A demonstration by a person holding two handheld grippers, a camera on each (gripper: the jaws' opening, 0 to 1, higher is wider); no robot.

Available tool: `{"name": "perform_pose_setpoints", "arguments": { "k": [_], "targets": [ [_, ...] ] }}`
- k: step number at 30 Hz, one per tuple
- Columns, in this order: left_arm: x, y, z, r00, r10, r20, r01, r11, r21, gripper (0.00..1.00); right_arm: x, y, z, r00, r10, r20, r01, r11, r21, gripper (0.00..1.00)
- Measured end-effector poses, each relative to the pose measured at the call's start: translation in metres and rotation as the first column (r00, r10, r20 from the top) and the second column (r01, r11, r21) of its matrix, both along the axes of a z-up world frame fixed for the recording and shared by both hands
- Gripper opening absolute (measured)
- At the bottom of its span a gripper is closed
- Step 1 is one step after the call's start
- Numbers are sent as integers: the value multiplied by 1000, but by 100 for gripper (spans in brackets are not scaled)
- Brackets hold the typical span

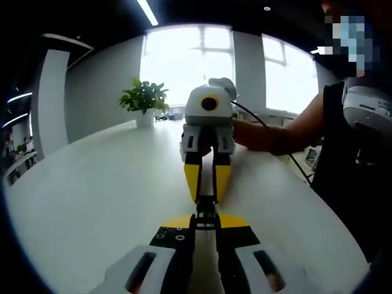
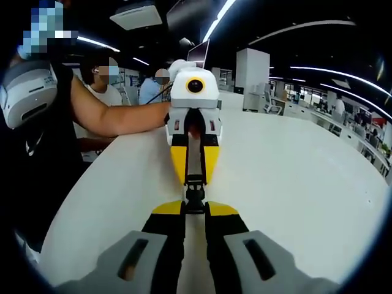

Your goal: Snap the two parts of the plastic buckle together until the buckle closes and remains connected.

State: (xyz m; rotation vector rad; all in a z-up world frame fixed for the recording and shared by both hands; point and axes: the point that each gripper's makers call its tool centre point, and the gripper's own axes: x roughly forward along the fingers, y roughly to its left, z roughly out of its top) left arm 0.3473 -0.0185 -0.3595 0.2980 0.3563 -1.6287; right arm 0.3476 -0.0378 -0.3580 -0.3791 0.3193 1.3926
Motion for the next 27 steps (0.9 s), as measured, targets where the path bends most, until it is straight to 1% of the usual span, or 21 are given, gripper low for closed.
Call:
{"name": "perform_pose_setpoints", "arguments": {
  "k": [4, 9, 12, 16, 23, 27],
  "targets": [
    [-1, -2, 2, 1000, -7, -4, 7, 1000, -11, 11, -2, 3, 3, 1000, 7, -2, -7, 1000, 19, 11],
    [-2, -3, 1, 1000, -8, 3, 8, 1000, -6, 11, -2, 1, 1, 1000, 6, -1, -6, 1000, 11, 11],
    [1, -3, 4, 1000, 2, 11, -2, 1000, -16, 11, -1, 1, 5, 1000, -3, 12, 3, 1000, 18, 10],
    [0, -3, 9, 1000, 1, 2, -1, 999, -34, 10, -2, 1, 12, 1000, -1, 18, 1, 999, 34, 10],
    [1, -4, 11, 999, -2, 35, 3, 999, -37, 9, 0, 0, 15, 999, 0, 35, -1, 999, 34, 10],
    [1, -4, 14, 999, -4, 37, 6, 999, -48, 8, 0, 0, 17, 999, 1, 32, -3, 999, 45, 9]
  ]
}}
